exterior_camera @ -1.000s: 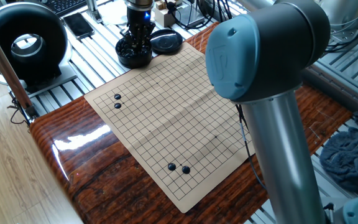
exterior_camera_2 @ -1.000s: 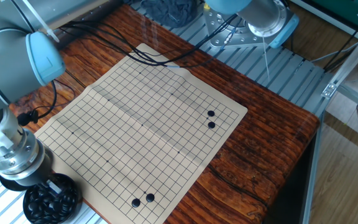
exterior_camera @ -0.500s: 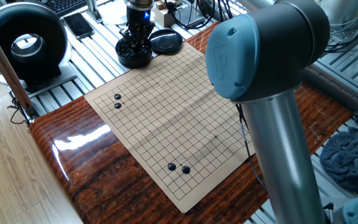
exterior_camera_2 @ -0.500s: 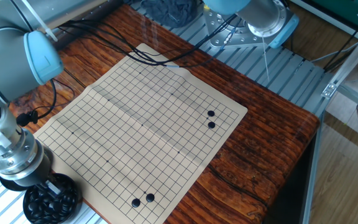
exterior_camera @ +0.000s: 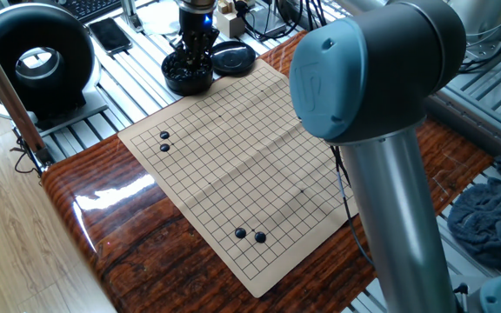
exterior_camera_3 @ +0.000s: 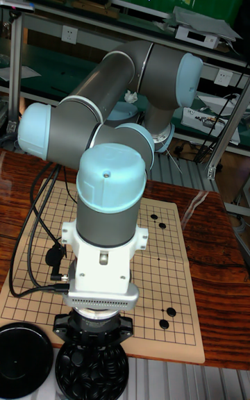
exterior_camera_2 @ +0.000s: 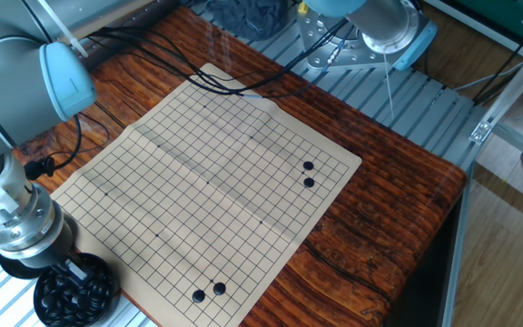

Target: Play the first move as black on the 3-4 point in the upper right corner of the Go board

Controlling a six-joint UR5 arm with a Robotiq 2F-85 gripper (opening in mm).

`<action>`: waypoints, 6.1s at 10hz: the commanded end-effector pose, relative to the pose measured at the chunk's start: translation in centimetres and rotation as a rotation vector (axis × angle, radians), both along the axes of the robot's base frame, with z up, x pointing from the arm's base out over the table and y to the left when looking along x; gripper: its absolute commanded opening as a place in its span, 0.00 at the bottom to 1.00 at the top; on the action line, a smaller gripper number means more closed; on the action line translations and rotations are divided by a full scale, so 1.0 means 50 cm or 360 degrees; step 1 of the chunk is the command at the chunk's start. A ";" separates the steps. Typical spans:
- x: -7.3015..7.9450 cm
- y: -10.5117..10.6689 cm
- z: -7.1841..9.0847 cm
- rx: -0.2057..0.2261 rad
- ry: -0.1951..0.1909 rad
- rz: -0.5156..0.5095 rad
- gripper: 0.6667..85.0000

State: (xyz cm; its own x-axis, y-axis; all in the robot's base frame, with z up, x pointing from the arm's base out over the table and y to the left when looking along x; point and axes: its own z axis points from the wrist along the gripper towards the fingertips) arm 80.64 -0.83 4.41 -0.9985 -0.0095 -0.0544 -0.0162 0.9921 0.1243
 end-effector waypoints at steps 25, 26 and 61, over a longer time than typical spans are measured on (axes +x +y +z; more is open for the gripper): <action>0.002 0.001 -0.024 0.0066 0.0011 -0.0047 0.22; 0.001 0.000 -0.025 0.0065 0.0013 -0.0044 0.22; -0.013 -0.021 -0.032 -0.0022 0.0037 0.0563 0.36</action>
State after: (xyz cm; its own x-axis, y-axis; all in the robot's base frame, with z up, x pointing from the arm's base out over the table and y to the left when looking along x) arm 79.98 -1.78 2.91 -0.9514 -0.3073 -0.0223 -0.3077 0.9436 0.1224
